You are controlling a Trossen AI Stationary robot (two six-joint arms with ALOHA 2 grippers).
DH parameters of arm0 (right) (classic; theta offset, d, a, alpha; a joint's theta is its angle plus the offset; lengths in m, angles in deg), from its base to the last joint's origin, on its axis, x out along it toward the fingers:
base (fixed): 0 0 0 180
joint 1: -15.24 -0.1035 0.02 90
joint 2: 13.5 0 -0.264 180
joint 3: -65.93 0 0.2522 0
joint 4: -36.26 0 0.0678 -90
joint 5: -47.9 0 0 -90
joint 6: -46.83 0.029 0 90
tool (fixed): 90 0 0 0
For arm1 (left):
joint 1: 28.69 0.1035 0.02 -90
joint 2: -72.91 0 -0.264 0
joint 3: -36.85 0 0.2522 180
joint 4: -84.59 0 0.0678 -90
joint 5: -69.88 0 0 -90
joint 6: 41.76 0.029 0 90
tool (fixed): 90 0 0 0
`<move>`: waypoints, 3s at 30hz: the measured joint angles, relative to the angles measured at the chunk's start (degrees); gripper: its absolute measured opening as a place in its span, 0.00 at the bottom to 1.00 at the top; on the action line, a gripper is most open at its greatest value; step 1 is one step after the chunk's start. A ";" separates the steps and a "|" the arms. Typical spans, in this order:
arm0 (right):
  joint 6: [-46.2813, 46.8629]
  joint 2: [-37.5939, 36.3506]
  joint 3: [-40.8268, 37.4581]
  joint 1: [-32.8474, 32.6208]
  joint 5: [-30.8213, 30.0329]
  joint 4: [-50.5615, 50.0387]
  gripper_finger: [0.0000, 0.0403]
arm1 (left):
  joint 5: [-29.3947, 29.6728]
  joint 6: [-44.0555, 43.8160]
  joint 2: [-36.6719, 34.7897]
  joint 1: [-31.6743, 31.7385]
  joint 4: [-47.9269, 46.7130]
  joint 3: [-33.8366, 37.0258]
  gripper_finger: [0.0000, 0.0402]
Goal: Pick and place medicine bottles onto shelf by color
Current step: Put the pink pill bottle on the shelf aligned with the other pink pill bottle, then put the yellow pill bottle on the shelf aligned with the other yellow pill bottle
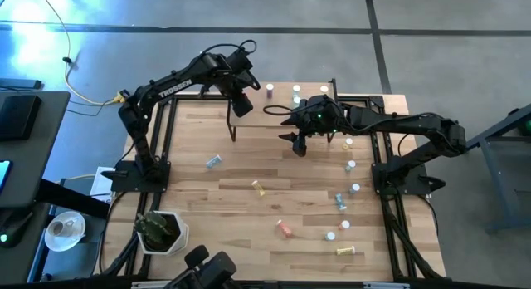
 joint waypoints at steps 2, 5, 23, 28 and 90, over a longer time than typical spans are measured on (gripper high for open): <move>0.00 0.00 0.00 0.00 0.00 -0.02 0.52 | -0.02 0.00 0.00 0.02 0.00 0.00 0.28; 0.00 0.00 0.00 -0.01 0.00 0.00 0.52 | 0.05 0.49 0.00 -0.05 0.19 0.04 0.28; 0.00 0.00 0.00 -0.02 0.00 -0.79 0.52 | 0.11 2.12 0.02 -0.35 1.20 0.13 0.28; 0.00 0.00 0.00 0.00 0.00 -0.81 0.52 | 0.08 2.10 0.02 -0.35 1.31 0.13 0.28; -0.58 -5.42 0.00 0.39 -1.29 -5.33 0.52 | 3.10 1.68 -6.91 -3.20 -3.45 0.13 0.39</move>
